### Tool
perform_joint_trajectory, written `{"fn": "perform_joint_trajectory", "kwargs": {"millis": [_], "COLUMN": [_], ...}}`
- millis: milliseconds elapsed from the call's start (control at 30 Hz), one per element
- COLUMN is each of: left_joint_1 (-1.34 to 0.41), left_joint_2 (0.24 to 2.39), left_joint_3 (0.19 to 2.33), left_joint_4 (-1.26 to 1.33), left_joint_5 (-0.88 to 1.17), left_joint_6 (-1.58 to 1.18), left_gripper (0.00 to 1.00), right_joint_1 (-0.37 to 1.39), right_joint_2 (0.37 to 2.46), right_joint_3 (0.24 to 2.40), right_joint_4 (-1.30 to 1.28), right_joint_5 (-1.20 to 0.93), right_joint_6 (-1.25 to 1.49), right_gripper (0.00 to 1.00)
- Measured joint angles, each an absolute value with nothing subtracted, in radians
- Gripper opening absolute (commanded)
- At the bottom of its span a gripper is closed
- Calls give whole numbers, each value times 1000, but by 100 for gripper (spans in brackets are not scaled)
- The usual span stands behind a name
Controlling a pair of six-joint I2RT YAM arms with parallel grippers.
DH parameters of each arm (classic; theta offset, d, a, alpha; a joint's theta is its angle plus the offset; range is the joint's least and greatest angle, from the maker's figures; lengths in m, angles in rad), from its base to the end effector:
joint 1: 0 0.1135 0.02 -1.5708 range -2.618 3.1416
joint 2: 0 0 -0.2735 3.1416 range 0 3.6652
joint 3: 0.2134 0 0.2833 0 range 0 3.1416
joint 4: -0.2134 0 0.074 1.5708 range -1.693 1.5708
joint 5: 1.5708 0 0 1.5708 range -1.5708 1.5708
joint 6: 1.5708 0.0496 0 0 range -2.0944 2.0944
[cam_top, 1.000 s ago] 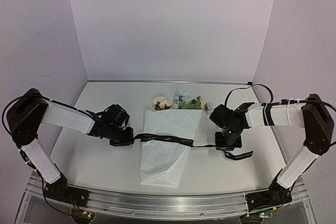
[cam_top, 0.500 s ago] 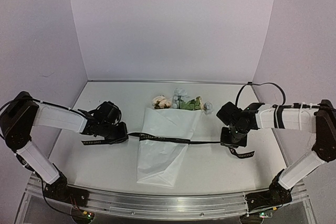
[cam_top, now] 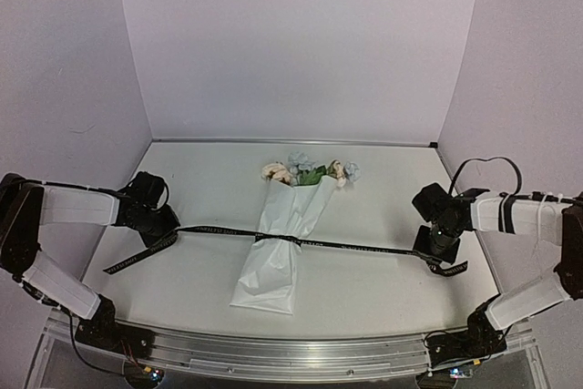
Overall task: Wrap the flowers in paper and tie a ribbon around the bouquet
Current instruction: Tie the ribbon around the folded bouquet.
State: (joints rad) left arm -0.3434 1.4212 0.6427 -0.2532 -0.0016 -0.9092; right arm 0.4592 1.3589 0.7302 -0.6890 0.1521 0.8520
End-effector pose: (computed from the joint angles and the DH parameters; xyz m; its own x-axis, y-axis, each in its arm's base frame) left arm 0.2655 -0.0949 0.1262 -0.7615 -0.5656 -0.3165 -0.4312 0.8067 -0.4042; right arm 0.2297 0.1052 0.1475 -0.8756 0.3970 -0.2753 0.3871 0.9175 0.0919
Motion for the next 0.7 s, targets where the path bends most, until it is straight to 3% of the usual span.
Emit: {"fn": "perform_joint_trajectory", "kwargs": {"millis": [367, 700], "left_joint_1": [-309, -140], "left_joint_2": [1395, 1306], "left_joint_3": [639, 585], "left_joint_4": [-325, -371], "left_joint_5": [-41, -94], "left_joint_6": [-918, -917], "left_gripper": [0, 0], "right_joint_1": [339, 101], "right_joint_2": [1286, 1232], "right_joint_3": [675, 629], "right_joint_4": [-701, -771], "right_joint_5": [97, 50], "right_joint_6": [858, 866], "right_gripper": [0, 0]}}
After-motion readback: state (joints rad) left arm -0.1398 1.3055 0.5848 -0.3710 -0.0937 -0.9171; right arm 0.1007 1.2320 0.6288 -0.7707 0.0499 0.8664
